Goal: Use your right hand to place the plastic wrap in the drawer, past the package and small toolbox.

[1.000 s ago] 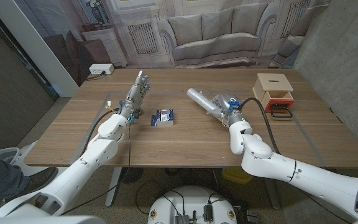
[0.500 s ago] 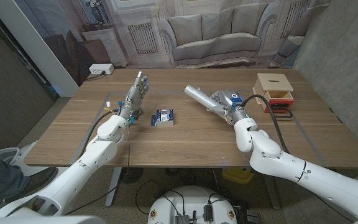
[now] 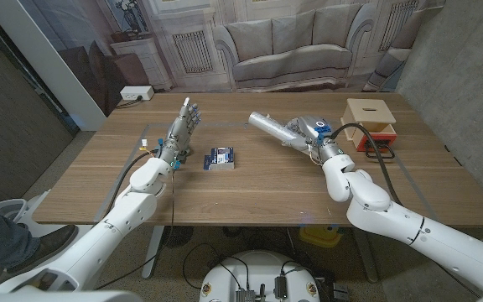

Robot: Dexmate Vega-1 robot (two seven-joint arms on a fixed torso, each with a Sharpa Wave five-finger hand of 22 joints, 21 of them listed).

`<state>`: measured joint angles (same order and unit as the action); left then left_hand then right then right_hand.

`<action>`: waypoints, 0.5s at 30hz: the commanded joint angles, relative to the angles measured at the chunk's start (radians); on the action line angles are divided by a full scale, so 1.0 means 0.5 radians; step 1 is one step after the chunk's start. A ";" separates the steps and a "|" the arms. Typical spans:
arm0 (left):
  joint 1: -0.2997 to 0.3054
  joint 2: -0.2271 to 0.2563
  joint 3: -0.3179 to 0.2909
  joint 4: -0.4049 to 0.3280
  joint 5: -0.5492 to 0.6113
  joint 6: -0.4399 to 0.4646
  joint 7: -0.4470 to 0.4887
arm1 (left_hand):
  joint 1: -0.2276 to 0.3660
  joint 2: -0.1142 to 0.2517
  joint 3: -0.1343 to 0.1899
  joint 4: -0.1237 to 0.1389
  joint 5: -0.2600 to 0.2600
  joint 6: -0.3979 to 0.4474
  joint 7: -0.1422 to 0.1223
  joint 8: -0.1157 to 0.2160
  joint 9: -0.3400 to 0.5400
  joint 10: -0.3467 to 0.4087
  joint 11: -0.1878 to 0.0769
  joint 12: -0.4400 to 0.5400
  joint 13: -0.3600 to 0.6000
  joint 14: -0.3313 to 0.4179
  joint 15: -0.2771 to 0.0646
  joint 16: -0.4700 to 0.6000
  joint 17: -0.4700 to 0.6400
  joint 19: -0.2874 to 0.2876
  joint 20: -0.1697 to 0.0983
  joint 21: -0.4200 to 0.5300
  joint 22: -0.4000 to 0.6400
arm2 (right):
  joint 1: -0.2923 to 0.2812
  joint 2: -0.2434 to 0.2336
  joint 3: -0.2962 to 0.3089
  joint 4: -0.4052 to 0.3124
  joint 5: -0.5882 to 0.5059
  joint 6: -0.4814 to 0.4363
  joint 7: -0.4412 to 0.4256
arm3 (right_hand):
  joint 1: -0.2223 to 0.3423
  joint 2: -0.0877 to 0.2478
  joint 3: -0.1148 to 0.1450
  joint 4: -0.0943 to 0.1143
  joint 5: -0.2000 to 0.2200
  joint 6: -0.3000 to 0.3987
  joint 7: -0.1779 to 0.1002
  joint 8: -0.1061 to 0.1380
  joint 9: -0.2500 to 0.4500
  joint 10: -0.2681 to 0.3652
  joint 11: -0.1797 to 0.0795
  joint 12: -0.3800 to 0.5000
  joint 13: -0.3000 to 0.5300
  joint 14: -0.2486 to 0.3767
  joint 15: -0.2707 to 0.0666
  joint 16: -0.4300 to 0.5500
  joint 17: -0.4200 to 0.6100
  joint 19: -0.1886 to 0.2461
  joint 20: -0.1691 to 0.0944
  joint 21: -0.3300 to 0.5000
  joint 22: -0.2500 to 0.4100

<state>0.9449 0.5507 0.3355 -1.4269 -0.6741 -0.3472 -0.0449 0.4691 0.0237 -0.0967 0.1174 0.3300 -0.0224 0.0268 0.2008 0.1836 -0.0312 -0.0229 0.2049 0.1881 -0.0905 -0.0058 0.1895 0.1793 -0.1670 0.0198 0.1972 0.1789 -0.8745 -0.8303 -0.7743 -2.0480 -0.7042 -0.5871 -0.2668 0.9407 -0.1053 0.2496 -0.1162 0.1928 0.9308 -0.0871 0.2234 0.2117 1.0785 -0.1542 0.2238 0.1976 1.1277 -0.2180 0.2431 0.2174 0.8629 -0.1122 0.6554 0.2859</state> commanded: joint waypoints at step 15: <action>0.042 0.016 -0.008 -0.063 0.015 0.002 0.039 | 0.007 0.020 -0.021 0.003 0.019 -0.001 0.003 -0.003 0.010 0.008 -0.014 0.003 0.007 -0.001 0.005 -0.002 0.009 -0.012 0.005 0.008 0.010 | -0.145 -0.060 0.276 0.027 -0.111 0.240 -0.002 | 0.537 0.514 -0.031 0.001 0.009 0.149 -0.164 0.000 0.091 0.011 -0.014 0.001 0.014 -0.008 -0.038 -0.010 0.010 -0.024 -0.206 0.053 0.011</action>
<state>0.9583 0.5565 0.3327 -1.4481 -0.6694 -0.3480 -0.0320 0.4734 0.0280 -0.1030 0.1181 0.3300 -0.0225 0.0268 0.2008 0.1836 -0.0312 -0.0229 0.2049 0.1881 -0.0905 -0.0058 0.1895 0.1793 -0.1669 0.0198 0.1972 0.1789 -0.9258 -0.8483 -0.6803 -2.0397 -0.7387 -0.5049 -0.2628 0.9448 -0.1090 0.2385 -0.1134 0.1931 0.9349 -0.0941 0.2187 0.2151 1.0820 -0.1576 0.2238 0.1983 1.1277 -0.2180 0.2432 0.2212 0.8578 -0.1069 0.6738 0.2858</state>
